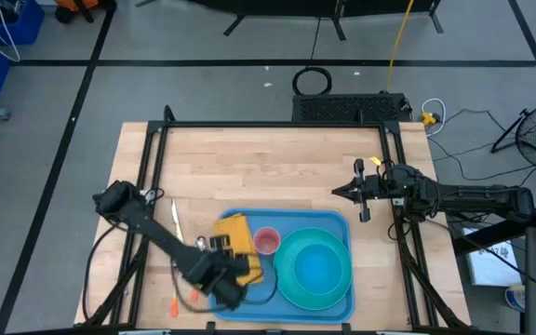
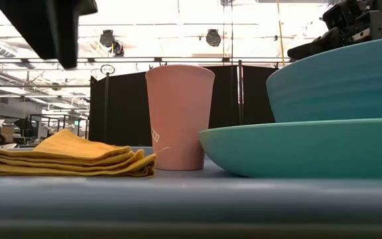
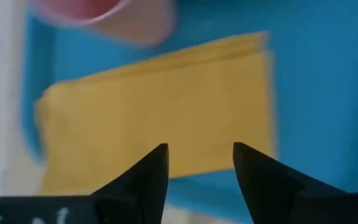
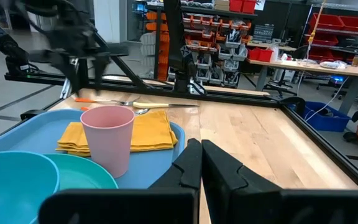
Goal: Set up tray
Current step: Put the yellow napkin on the tray to the left of the pink cup
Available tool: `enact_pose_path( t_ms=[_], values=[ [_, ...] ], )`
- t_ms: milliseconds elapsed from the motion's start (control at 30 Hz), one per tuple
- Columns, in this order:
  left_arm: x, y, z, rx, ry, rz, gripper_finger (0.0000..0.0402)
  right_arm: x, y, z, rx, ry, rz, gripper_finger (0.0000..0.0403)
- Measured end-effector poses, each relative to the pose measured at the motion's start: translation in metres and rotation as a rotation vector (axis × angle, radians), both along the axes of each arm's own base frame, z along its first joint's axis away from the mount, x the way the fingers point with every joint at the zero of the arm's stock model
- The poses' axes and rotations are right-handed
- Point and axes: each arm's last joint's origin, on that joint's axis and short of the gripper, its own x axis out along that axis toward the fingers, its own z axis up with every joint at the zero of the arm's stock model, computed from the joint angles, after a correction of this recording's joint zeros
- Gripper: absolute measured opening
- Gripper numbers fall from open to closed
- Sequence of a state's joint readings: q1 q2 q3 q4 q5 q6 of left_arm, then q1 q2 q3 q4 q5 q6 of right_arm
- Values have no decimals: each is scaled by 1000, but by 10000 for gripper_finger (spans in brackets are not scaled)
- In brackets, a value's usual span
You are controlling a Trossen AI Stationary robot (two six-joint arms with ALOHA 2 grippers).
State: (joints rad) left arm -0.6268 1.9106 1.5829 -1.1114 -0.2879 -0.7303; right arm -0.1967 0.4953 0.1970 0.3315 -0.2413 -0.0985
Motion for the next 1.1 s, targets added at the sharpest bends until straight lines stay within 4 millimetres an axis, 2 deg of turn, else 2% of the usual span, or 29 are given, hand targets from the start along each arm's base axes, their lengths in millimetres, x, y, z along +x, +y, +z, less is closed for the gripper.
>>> enact_pose_path(
  t_ms=[267, 333, 433, 600, 833, 1100],
  values=[
    [-1, -40, 3, -84, -245, -35, 184, 0, 0, 0, 16, 1, -1, 0],
    [0, -46, -5, -67, -244, -53, 184, 0, 0, 0, 19, 1, -1, 0],
    [3, -51, -28, -26, -188, -64, 184, 0, 0, 0, 20, 5, -1, 0],
    [8, -54, -54, 25, -126, -77, 184, 0, 0, -2, 24, 22, -1, 0],
    [6, -49, -59, 48, -66, -82, 184, 0, 0, -3, 15, 30, -1, 0],
    [-4, -42, -75, 75, 10, -85, 184, 0, 0, -2, 9, 19, -1, 0]
  ],
)
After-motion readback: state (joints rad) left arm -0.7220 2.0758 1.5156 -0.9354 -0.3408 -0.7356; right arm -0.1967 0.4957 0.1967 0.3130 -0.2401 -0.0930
